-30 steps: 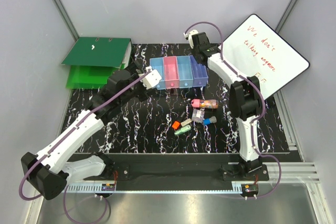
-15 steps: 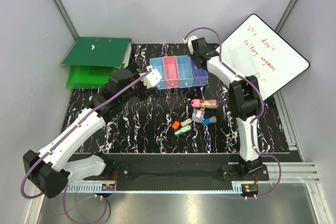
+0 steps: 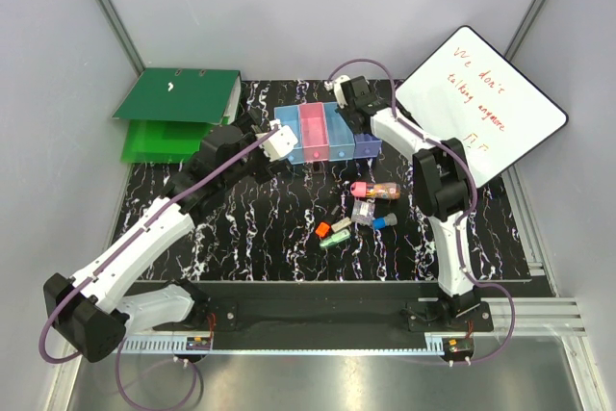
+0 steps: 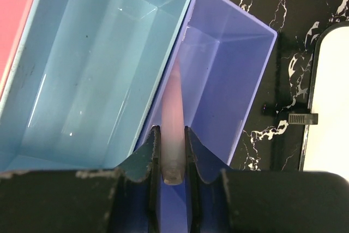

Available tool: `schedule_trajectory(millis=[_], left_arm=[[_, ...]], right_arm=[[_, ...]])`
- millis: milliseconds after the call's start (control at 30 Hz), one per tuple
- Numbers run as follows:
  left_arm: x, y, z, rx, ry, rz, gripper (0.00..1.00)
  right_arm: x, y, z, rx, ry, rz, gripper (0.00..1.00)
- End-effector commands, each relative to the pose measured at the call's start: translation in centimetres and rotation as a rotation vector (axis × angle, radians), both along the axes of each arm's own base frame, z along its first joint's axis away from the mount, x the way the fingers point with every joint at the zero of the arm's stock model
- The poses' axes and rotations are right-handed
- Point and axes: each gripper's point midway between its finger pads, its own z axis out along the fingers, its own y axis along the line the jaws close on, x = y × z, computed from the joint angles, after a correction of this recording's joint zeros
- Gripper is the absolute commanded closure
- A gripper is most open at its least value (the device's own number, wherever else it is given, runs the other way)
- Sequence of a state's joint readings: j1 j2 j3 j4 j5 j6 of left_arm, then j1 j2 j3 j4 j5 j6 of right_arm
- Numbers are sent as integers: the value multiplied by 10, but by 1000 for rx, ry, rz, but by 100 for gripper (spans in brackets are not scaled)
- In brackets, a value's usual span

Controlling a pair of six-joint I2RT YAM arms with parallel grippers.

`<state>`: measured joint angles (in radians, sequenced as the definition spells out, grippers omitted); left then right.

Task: Sort the stationery into containers
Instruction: Place the stationery in the storage box.

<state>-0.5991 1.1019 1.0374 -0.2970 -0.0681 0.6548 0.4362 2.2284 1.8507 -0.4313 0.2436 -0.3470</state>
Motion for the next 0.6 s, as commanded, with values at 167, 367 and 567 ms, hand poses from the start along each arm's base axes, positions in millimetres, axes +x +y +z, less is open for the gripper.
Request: schedule_trajectory(millis=[167,367,567], left_arm=[[1,-6,16,-47,-42,-26,1],[-1,-7,14,-39,-37,-40,1],[-8,-12,-1,-28,9,-83,1]], right_arm=[[-2,5,7,11,-26,25,55],[-11,0,15,5,-27,25,43],[-18,-3,55,30,-81,22,41]])
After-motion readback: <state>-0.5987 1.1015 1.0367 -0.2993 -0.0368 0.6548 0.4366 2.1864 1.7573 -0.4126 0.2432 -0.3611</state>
